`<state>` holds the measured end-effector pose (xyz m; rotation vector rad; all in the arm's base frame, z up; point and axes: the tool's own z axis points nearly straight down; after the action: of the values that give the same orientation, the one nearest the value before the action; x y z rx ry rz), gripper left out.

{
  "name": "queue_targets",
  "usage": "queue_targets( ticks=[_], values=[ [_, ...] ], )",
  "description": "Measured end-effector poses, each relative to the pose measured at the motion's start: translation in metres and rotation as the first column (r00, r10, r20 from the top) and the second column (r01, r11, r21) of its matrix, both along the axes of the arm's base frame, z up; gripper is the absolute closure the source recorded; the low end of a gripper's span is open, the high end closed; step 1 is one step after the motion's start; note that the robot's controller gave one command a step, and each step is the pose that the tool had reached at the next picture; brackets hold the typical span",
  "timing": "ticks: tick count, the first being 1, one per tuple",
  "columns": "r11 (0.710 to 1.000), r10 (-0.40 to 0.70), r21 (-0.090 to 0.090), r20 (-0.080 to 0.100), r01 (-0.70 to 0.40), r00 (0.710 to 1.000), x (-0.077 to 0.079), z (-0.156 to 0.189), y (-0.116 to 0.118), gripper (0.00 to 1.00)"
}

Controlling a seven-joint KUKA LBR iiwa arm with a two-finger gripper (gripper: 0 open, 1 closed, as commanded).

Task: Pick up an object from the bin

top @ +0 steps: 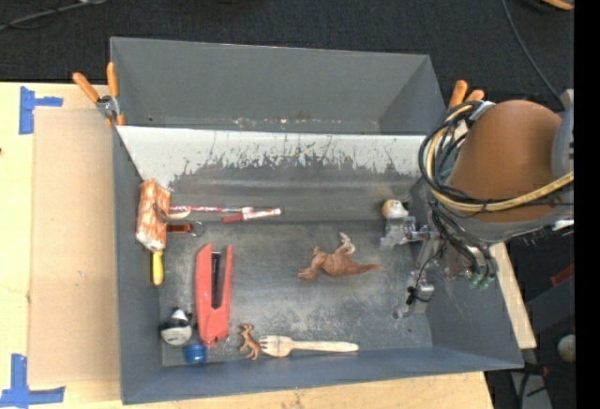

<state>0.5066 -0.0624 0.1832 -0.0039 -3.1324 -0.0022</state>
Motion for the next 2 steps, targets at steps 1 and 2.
queue_targets(
  ticks=[1, 2],
  values=[
    [1.000, 0.001, -0.001, 0.007, -0.001, 1.000, 0.002, 0.003, 0.000, 0.00],
    [0.997, 0.076, -0.001, 0.009, -0.076, 0.997, 0.022, -0.066, 0.008, 0.00]
  ],
)
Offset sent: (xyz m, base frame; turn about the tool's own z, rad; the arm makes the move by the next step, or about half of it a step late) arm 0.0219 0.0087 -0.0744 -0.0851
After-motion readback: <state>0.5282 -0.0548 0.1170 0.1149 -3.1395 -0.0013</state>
